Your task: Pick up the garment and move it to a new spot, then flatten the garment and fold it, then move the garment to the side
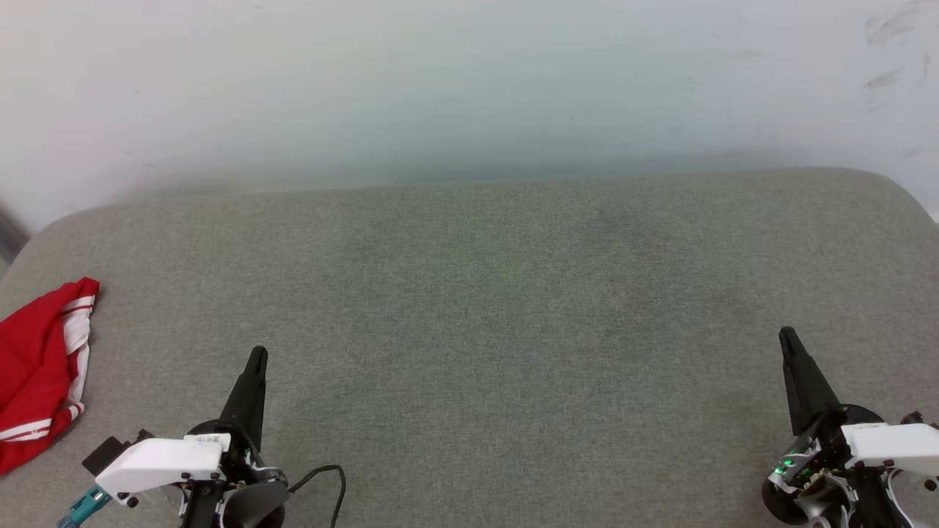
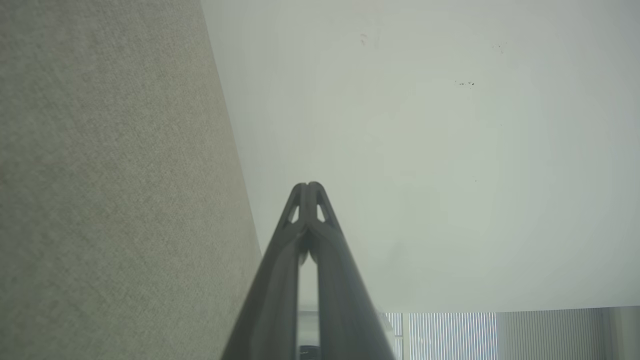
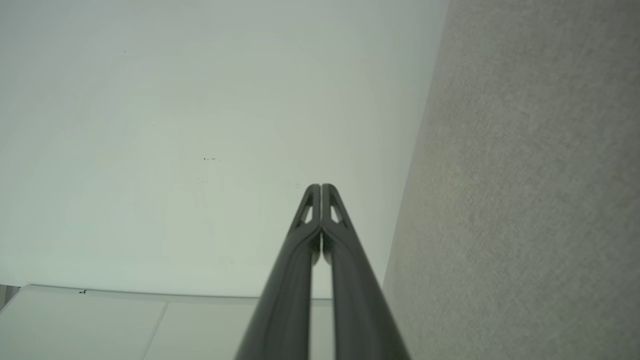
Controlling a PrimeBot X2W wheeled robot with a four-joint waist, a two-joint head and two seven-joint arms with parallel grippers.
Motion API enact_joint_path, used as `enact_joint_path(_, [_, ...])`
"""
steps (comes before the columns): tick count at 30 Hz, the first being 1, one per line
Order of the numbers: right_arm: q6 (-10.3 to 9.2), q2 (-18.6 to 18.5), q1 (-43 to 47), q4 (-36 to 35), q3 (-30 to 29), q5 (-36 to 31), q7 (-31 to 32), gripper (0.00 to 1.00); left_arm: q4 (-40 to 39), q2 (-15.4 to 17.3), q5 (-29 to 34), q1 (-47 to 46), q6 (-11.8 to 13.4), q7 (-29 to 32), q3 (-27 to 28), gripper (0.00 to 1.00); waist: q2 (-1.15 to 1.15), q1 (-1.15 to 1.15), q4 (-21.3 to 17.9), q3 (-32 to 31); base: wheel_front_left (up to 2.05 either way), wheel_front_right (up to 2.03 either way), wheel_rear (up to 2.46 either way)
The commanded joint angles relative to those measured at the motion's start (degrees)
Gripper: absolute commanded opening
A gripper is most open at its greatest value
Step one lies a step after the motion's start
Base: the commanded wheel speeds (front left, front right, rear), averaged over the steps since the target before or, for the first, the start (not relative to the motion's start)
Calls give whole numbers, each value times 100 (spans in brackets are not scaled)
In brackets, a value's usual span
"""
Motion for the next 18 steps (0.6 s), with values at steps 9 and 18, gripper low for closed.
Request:
enact_joint_path(9, [0,26,-69,2,5,9,5,0,-4,-13,4,-33,-15,10,12,0,0,0,0,0,0,0,0])
enact_joint_path(18, [0,26,-69,2,5,9,5,0,-4,-13,4,-33,-15,9,11,0,0,0,0,0,0,0,0])
